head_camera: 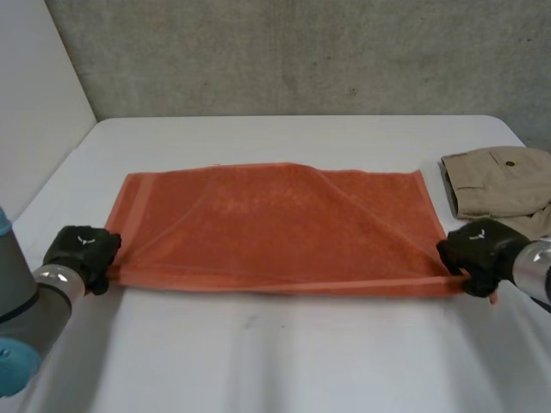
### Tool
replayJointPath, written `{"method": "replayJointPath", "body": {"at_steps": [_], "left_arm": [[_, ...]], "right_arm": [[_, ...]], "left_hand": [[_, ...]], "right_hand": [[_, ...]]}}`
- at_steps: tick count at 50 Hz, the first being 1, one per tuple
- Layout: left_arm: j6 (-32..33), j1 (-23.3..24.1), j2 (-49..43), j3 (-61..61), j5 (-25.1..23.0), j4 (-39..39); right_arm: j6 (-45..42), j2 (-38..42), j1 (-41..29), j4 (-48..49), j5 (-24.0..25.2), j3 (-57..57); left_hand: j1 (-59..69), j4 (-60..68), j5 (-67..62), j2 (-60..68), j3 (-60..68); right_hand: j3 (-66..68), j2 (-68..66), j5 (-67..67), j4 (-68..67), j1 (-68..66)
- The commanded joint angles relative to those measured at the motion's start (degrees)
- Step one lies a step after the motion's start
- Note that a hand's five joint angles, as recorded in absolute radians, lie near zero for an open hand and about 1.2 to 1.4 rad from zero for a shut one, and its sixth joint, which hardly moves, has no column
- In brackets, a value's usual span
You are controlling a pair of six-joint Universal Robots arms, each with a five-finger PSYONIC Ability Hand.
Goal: Fold the laundry.
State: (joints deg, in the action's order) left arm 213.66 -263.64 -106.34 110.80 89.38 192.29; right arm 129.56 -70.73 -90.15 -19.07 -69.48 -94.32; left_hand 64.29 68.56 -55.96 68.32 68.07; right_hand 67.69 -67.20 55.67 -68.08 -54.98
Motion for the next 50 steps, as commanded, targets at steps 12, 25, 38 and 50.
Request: {"method": "replayJointPath", "body": {"at_steps": [12, 25, 38, 50], "left_arm": [[22.9, -3.0, 9.0, 3.9, -4.2, -18.1], [9.1, 5.2, -11.9, -22.0, -1.6, -5.6], [9.2, 6.0, -31.7, -44.0, 6.7, 1.2], [9.2, 7.9, -33.2, -43.8, 6.5, 15.6]], "right_arm": [[-16.6, -6.2, 5.0, -16.5, -0.7, -2.1], [-2.0, 10.5, -8.5, 3.9, -10.5, 17.0], [-0.4, 28.9, -11.8, 11.5, -17.3, 39.4], [-0.2, 36.4, -12.7, 15.9, -18.7, 47.6]], "left_hand": [[15.7, 11.4, -14.0, 11.7, 11.9], [15.7, 11.4, -14.0, 11.7, 11.9], [15.7, 11.4, -14.0, 11.7, 11.9], [-21.0, -25.3, 22.7, -25.0, -24.8]], "right_hand": [[12.3, -12.8, 14.3, -11.9, -25.0], [12.3, -12.8, 14.3, -11.9, -25.0], [12.3, -12.8, 14.3, -11.9, -25.0], [12.3, -12.8, 14.3, -11.9, -25.0]]}}
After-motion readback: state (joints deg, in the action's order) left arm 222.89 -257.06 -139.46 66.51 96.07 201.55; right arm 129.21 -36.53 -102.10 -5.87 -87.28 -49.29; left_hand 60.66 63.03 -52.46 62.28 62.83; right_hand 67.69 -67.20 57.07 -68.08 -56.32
